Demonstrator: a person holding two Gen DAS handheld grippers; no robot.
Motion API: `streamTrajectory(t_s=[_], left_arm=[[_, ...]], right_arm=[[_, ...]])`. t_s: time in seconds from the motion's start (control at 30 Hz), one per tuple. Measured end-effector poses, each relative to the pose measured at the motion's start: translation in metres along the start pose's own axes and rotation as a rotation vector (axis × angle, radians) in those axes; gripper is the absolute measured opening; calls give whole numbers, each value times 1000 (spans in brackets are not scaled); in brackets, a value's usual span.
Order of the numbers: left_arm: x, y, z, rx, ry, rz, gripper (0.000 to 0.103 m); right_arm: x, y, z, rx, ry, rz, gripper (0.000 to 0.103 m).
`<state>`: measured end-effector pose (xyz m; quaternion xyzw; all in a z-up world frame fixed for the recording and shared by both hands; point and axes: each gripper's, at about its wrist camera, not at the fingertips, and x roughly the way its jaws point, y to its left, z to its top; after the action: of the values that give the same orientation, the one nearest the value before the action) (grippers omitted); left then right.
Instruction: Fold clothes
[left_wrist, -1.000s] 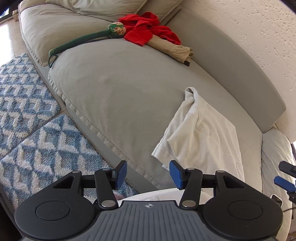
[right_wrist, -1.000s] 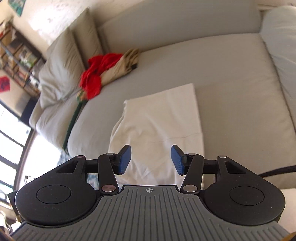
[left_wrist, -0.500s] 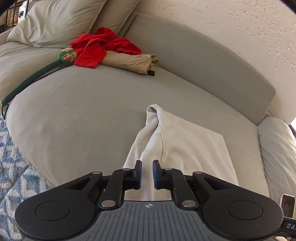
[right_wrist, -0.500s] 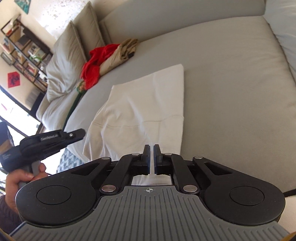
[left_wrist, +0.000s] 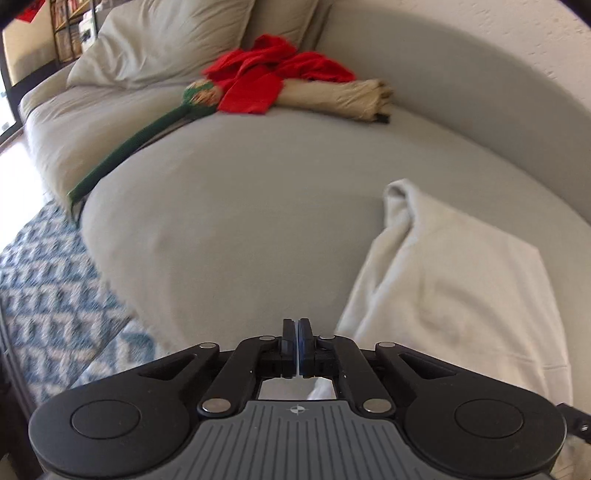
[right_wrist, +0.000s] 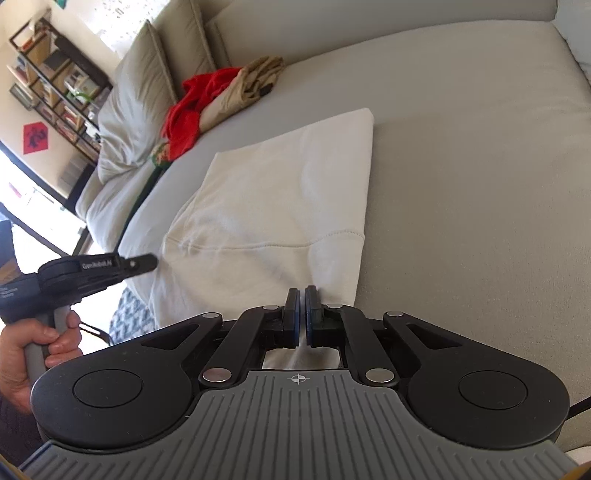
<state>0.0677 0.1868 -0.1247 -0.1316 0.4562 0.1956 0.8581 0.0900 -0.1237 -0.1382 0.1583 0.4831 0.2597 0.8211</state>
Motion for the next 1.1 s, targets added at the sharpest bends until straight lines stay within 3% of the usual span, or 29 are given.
streamTrajectory(t_s=[0.07,0.13,0.17,0.27,0.3,0.37,0.4,0.5,0.63,0.67,0.7,0.77,0.83,0.97,1.1], left_arm=[[-7,12,-3,-6,25,-6,7],[-19,21,-6,-7,5,-50,8],[-26,21,-7,-3,-28,-127,8],[-34,5,-4,69,-76,-341,8],[-34,-3,-3,104,-81,-407,8],[-17,-24,-2,189,-8,-458,10],[-7,-33,-4,221,50,-424,9],[-4,-40,-13,262,88,-354,15],[-15,-22,-31,304,168,-259,15],[-16,-16,-37,318,182,-233,24],[-19,-3,-38,255,184,-227,36],[-25,18,-39,161,193,-228,35],[-36,27,-39,132,168,-245,30],[-65,26,-34,107,44,-325,32],[-72,0,-13,99,-65,-393,33]], right_arm=[[-12,-2,1,32,-10,-36,12],[-32,-2,2,50,-54,-93,40],[-41,-1,2,50,-88,-111,51],[-51,4,11,40,-138,-71,44],[-46,10,16,20,-121,-36,33],[-26,28,18,-79,-69,-6,28],[-15,38,18,-134,-42,3,25],[15,60,4,-296,76,-61,25],[-6,63,-26,-432,146,-154,22],[-14,59,-34,-444,165,-167,23],[-22,52,-40,-434,196,-171,23],[-36,36,-52,-399,253,-220,28],[-54,21,-57,-345,238,-241,30],[-84,-1,-41,-155,102,-137,38],[-83,-10,-14,-6,-37,-78,41]])
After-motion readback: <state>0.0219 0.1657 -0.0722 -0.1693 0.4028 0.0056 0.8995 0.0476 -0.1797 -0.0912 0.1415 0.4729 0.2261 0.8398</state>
